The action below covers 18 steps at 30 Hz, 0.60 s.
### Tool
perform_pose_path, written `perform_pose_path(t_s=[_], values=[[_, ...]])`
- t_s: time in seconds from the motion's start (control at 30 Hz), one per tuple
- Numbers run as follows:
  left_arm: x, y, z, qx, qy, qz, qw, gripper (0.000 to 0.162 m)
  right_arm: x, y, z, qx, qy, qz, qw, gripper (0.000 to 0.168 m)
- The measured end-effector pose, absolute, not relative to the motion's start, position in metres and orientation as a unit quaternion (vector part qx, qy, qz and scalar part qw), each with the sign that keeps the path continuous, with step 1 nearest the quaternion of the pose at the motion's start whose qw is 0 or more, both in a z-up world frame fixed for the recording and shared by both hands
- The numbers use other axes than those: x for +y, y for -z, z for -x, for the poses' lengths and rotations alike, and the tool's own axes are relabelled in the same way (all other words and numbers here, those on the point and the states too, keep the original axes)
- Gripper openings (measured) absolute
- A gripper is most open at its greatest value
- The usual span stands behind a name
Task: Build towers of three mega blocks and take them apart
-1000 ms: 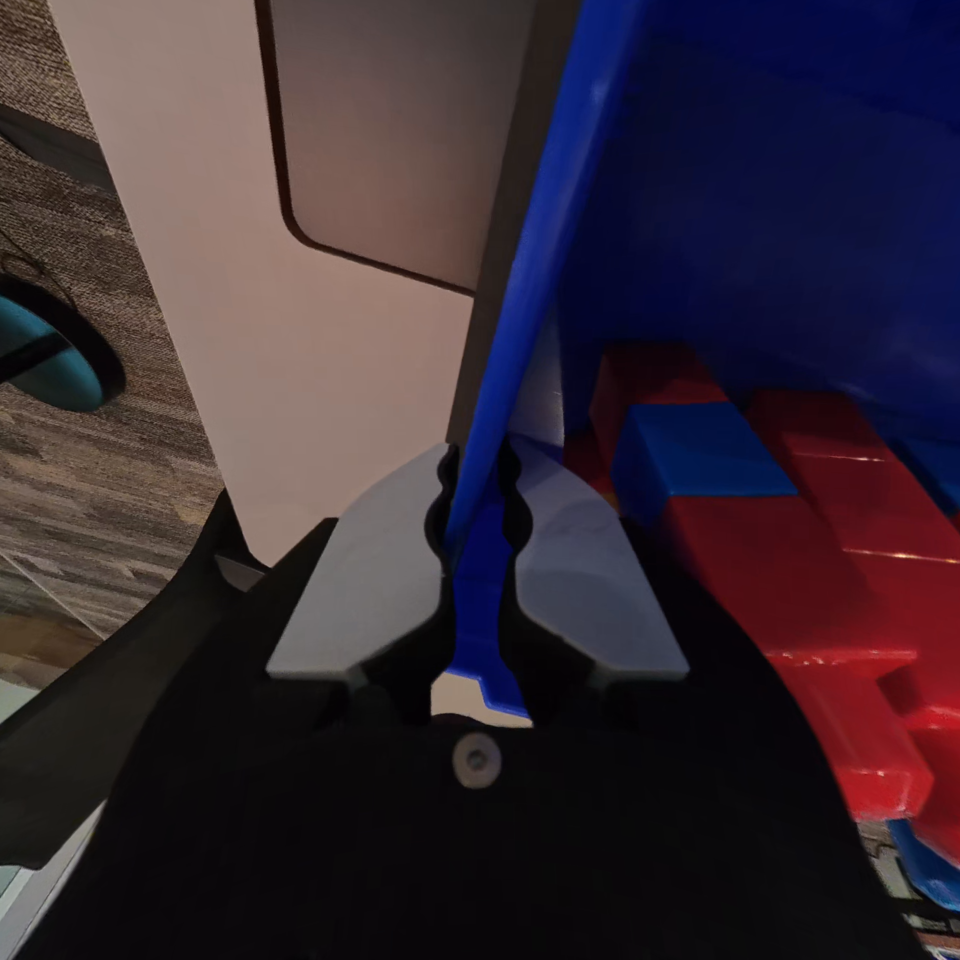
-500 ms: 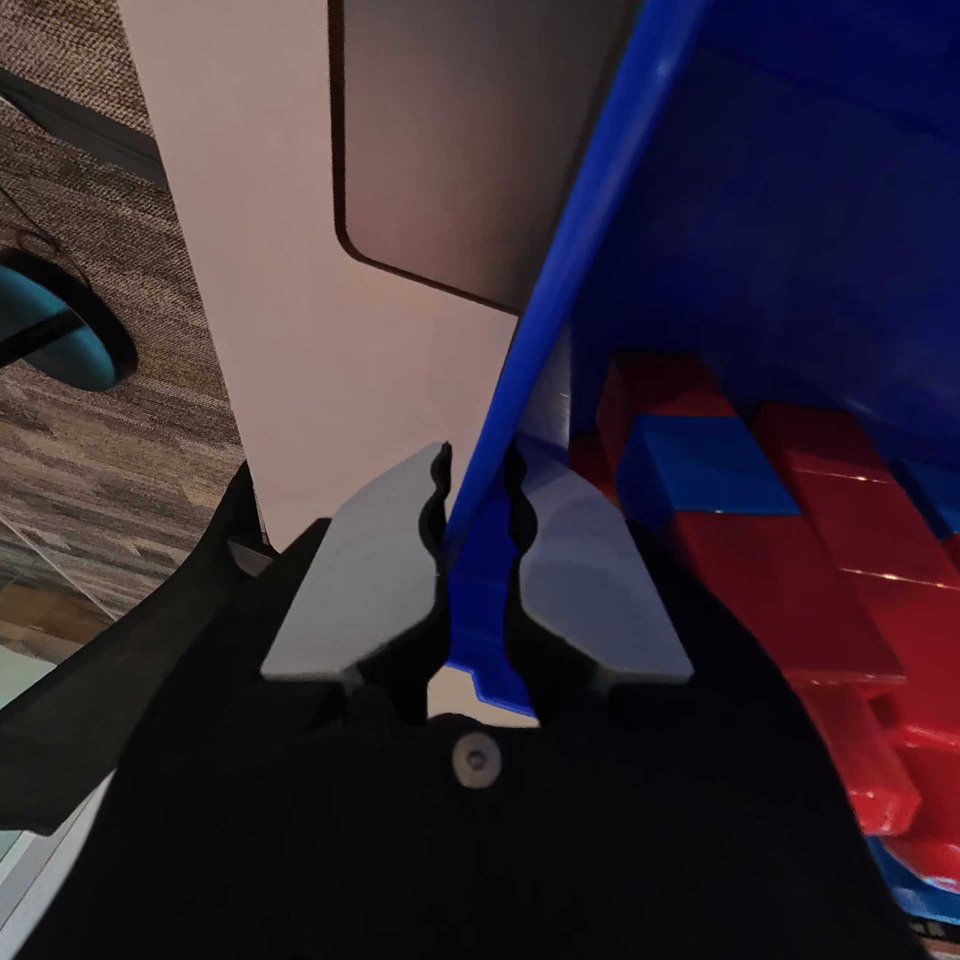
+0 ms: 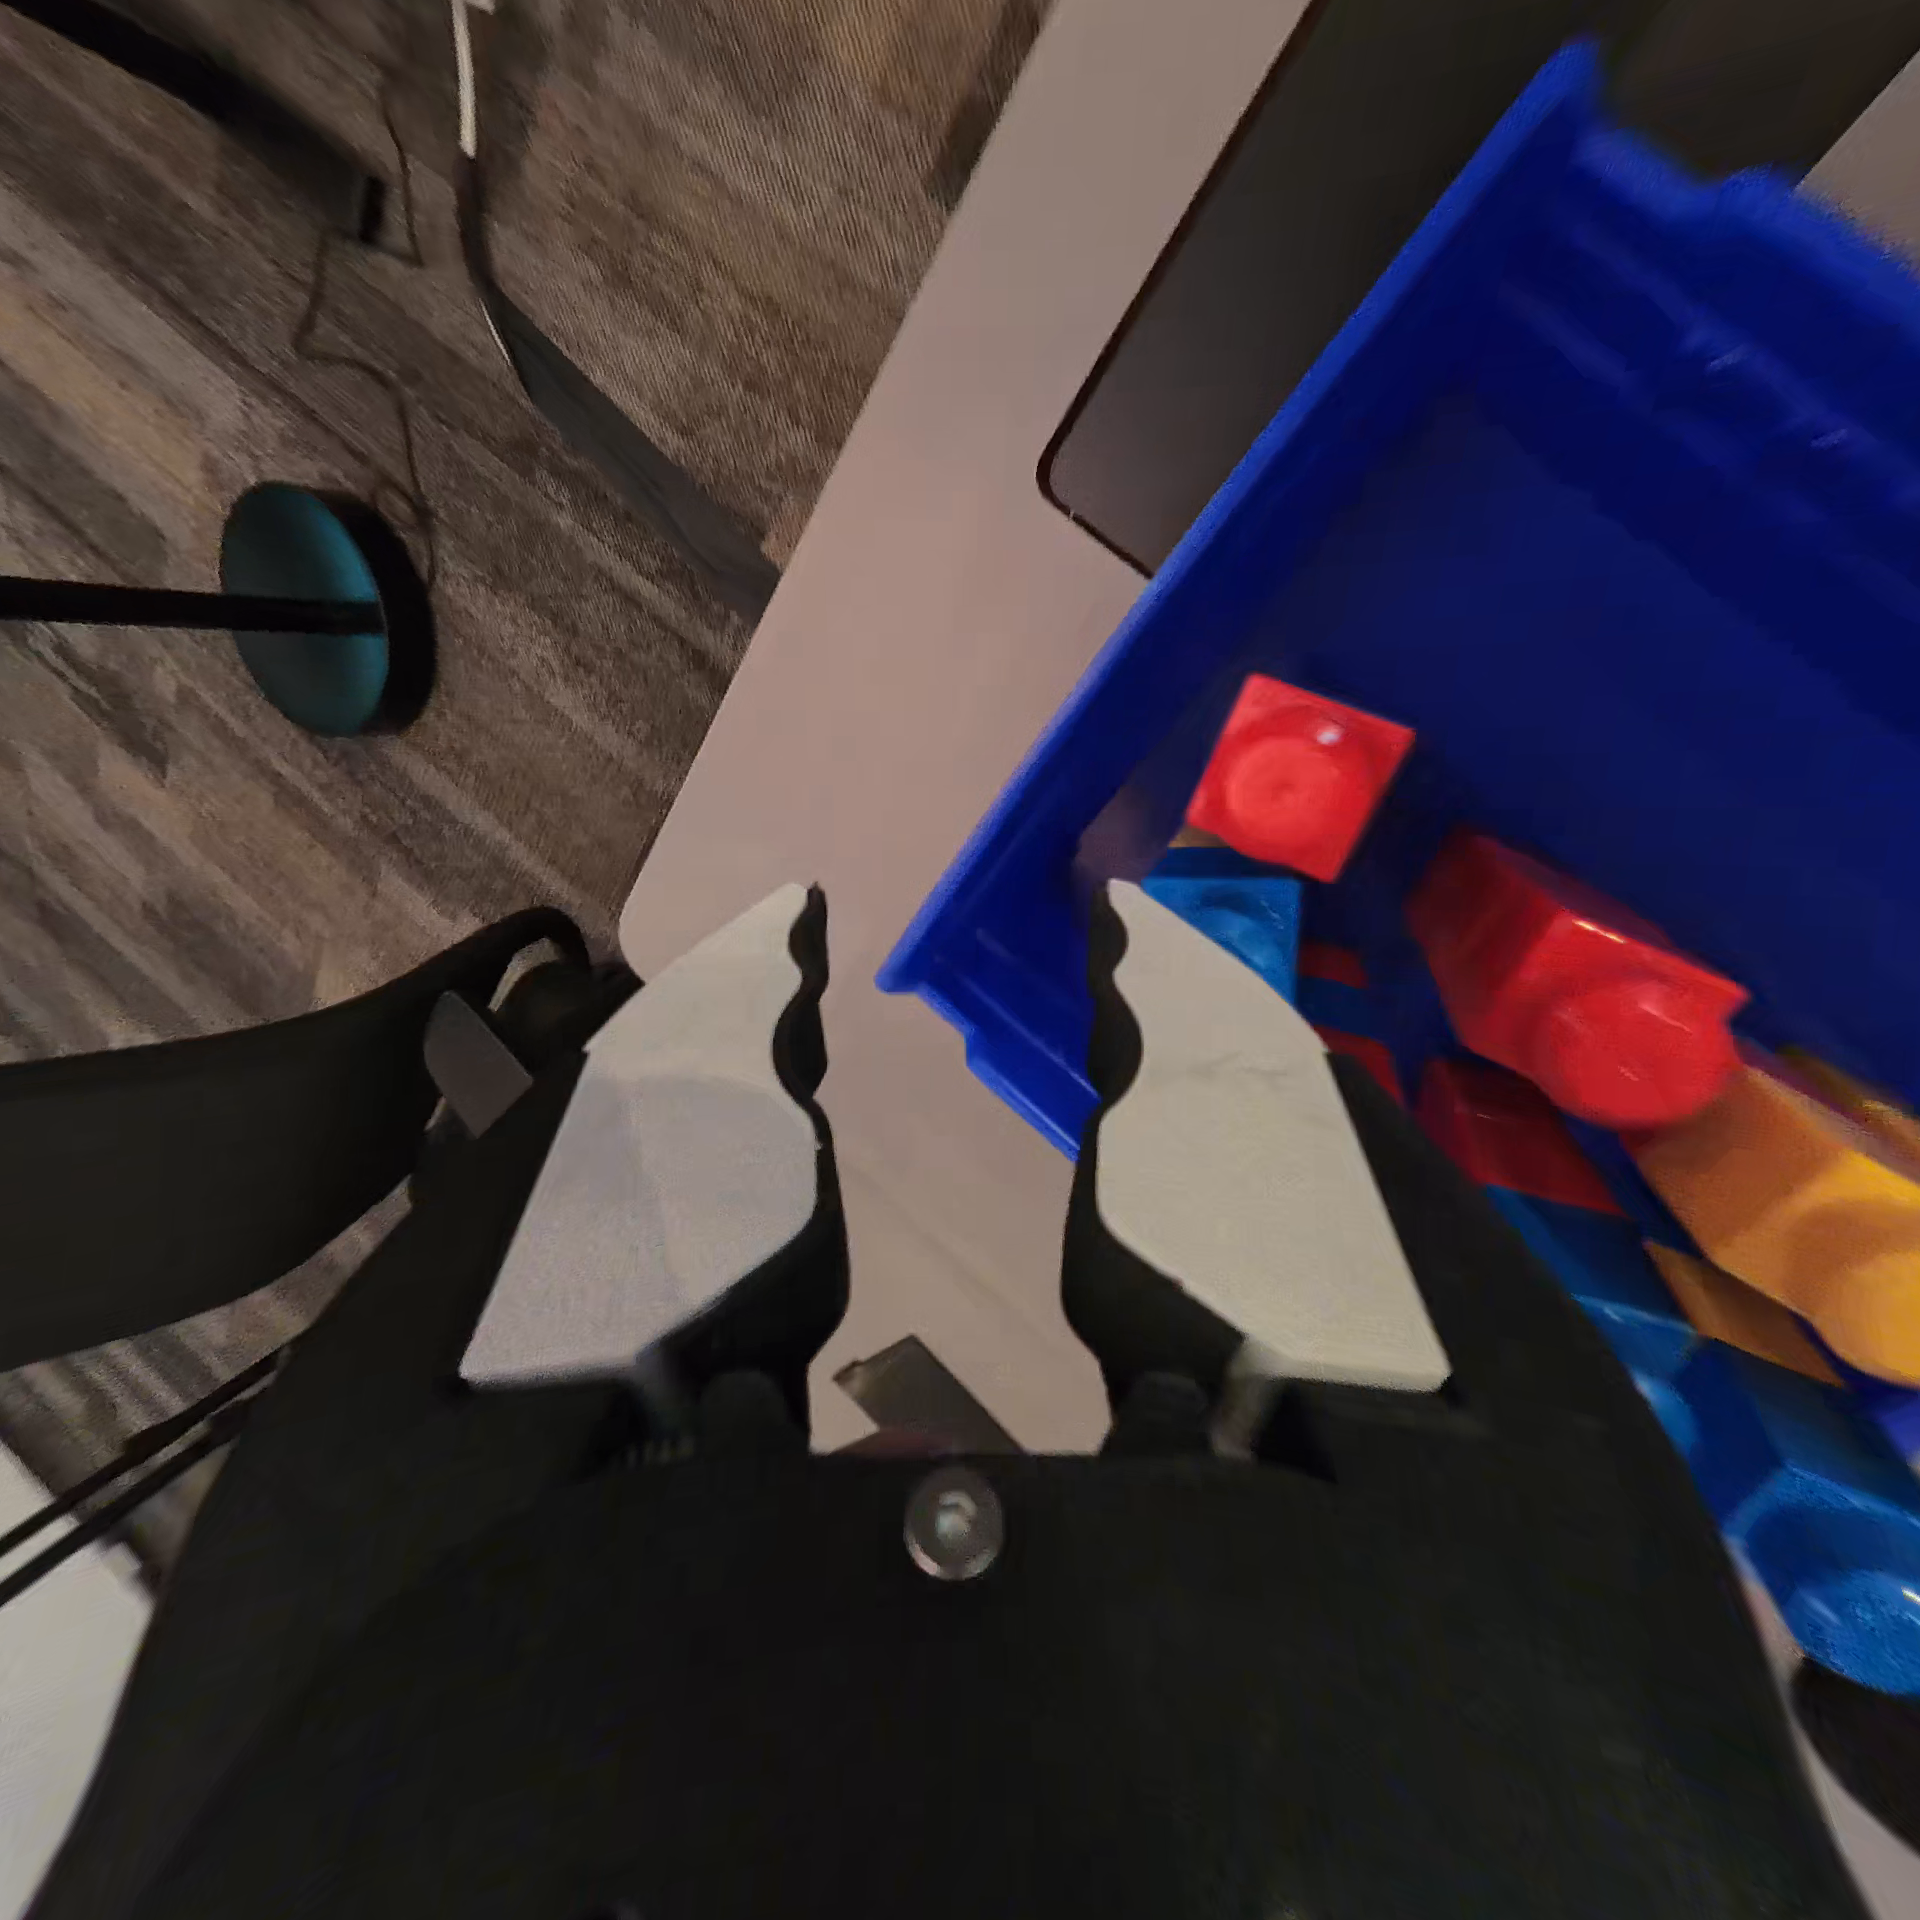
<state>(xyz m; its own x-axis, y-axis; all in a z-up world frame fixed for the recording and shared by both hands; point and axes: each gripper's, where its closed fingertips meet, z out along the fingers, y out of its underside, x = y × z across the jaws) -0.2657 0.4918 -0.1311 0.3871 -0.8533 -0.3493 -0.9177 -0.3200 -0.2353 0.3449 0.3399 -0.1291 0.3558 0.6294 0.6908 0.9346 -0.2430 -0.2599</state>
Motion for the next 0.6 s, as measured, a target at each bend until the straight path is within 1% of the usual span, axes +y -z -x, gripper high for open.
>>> perform_pose_path(t_s=[0.07, 0.13, 0.2, 0.3, 0.4, 0.5, 0.6], values=[[0.476, 0.111, 0.27, 0.539, -0.067, 0.806, 0.235, 0.047, 0.326, 0.115, -0.343, -0.504, 0.221, 0.757, 0.351, 0.036], [0.458, 0.098, 0.272, 0.54, -0.051, 0.798, 0.261, 0.042, 0.312, 0.105, -0.339, -0.497, 0.209, 0.756, 0.371, 0.035], [0.446, 0.097, 0.279, 0.54, -0.049, 0.801, 0.256, 0.04, 0.3, 0.099, -0.336, -0.491, 0.198, 0.758, 0.381, 0.034], [0.438, 0.103, 0.288, 0.534, -0.05, 0.809, 0.242, 0.041, 0.282, 0.095, -0.332, -0.481, 0.181, 0.764, 0.389, 0.033], [0.43, 0.093, 0.285, 0.515, -0.029, 0.811, 0.275, 0.04, 0.262, 0.086, -0.327, -0.476, 0.179, 0.761, 0.402, 0.033], [0.406, 0.078, 0.279, 0.501, 0.005, 0.805, 0.317, 0.045, 0.236, 0.075, -0.315, -0.474, 0.171, 0.755, 0.419, 0.033], [0.369, 0.068, 0.277, 0.505, 0.006, 0.789, 0.35, 0.05, 0.209, 0.069, -0.297, -0.477, 0.158, 0.747, 0.435, 0.034]])
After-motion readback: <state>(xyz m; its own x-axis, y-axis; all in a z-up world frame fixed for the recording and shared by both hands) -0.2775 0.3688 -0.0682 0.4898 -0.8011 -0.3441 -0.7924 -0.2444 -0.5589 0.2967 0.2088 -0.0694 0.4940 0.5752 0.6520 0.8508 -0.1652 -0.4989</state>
